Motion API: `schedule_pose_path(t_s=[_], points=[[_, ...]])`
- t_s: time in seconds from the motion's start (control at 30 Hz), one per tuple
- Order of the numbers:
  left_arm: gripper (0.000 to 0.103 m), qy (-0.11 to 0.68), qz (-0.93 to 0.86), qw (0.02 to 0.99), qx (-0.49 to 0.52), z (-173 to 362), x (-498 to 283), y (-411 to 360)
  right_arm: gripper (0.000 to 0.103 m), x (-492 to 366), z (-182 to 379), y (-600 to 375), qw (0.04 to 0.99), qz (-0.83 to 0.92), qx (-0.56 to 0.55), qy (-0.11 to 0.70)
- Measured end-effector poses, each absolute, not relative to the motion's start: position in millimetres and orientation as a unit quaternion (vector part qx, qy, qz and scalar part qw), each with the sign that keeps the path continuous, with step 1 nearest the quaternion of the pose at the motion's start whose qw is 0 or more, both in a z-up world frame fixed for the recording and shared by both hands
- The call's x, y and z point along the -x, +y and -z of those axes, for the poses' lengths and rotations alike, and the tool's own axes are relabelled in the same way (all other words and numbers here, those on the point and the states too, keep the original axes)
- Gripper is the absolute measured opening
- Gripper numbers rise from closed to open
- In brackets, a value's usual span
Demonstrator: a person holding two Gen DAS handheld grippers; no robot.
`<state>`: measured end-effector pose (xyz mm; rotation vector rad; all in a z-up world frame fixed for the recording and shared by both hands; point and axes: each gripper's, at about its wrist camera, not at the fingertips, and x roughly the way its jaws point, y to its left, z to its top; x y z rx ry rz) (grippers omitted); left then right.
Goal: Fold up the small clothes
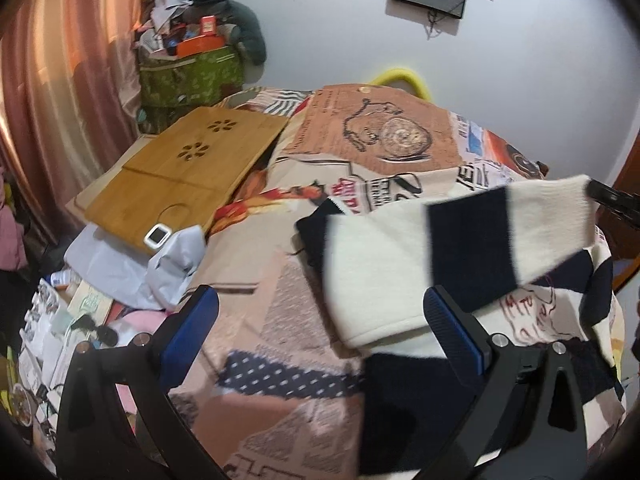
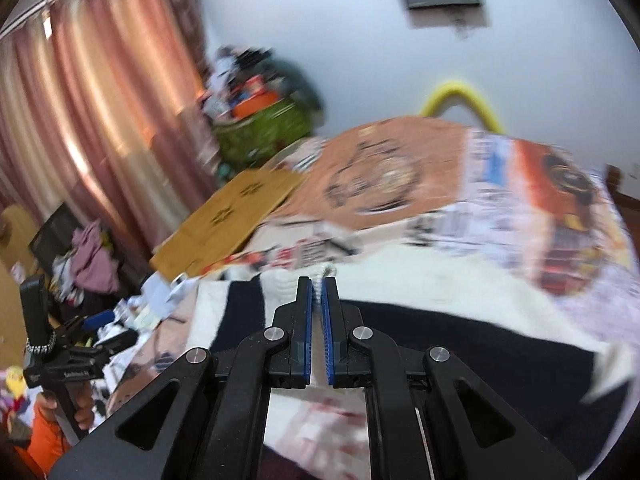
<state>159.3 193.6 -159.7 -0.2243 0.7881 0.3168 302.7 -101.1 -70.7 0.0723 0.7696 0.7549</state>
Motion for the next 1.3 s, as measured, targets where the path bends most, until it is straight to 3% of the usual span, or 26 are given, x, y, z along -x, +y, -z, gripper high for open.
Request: schedule_pose_path(t_s=[0.3,0.73,0.8,0.93,0.97,1.17,1.2,1.27,1.3], points=[[0.103,0.407,-0.145,0.9,0.061,166,-218,166,0.004,-306,66,-229,0.896,-0.252,-0.073,0.358],[0.103,0.494,-0.136,0.859,0.018,237,-290,159,0.002,-310,91,-271,0.901,-0.195,-0.061,0.382],[0.103,0.502,-0.135,0.854,0.014,243,-291,158,0.006,-309,96,-279,0.898,-0.192,-0.066,0.391],[0.103,0.513,-0.126,0.849,0.017,252,-289,157,0.043,-308,113,-296,0.889,-0.177,-0.084,0.414],[0.103,0.516,-0.124,0.847,0.018,255,-289,156,0.046,-307,119,-299,0.887,-0.17,-0.079,0.421],[0.103,0.525,-0.124,0.842,0.012,261,-290,153,0.046,-309,162,-302,0.851,-0.183,-0.081,0.485],[0.103,0.527,-0.124,0.841,0.013,262,-290,153,0.043,-306,163,-301,0.854,-0.186,-0.076,0.479],[0.103,0.529,-0.124,0.839,0.015,264,-290,153,0.022,-304,167,-300,0.854,-0.194,-0.072,0.478],[0.103,0.53,-0.124,0.839,0.015,264,-290,154,0.021,-304,168,-300,0.853,-0.194,-0.076,0.478]])
